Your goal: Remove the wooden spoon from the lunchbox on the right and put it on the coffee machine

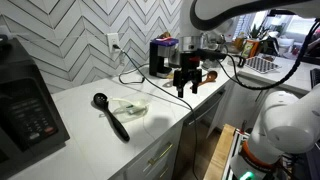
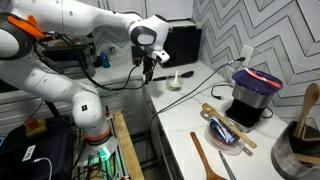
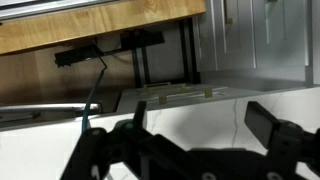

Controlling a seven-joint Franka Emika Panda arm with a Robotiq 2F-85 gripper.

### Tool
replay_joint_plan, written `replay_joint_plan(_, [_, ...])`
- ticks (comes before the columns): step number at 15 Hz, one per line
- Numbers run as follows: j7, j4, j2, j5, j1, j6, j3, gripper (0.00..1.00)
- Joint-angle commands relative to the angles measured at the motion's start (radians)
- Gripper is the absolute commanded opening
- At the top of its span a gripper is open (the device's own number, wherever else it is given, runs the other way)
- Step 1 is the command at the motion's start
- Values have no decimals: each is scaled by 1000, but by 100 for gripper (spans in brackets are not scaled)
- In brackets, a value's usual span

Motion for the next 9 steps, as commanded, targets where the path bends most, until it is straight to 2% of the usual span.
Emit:
replay_joint_plan(1, [-8, 2, 0, 7, -18, -4, 14, 100])
replay_joint_plan(2, [-8, 2, 0, 7, -18, -4, 14, 100])
replay_joint_plan(3, [9, -11, -5, 3, -23, 44, 26, 100])
replay_joint_plan(4, [42, -20, -2, -4, -45, 156, 40, 100])
replay_joint_plan(9, [76, 72, 133, -32, -141, 426, -27, 100])
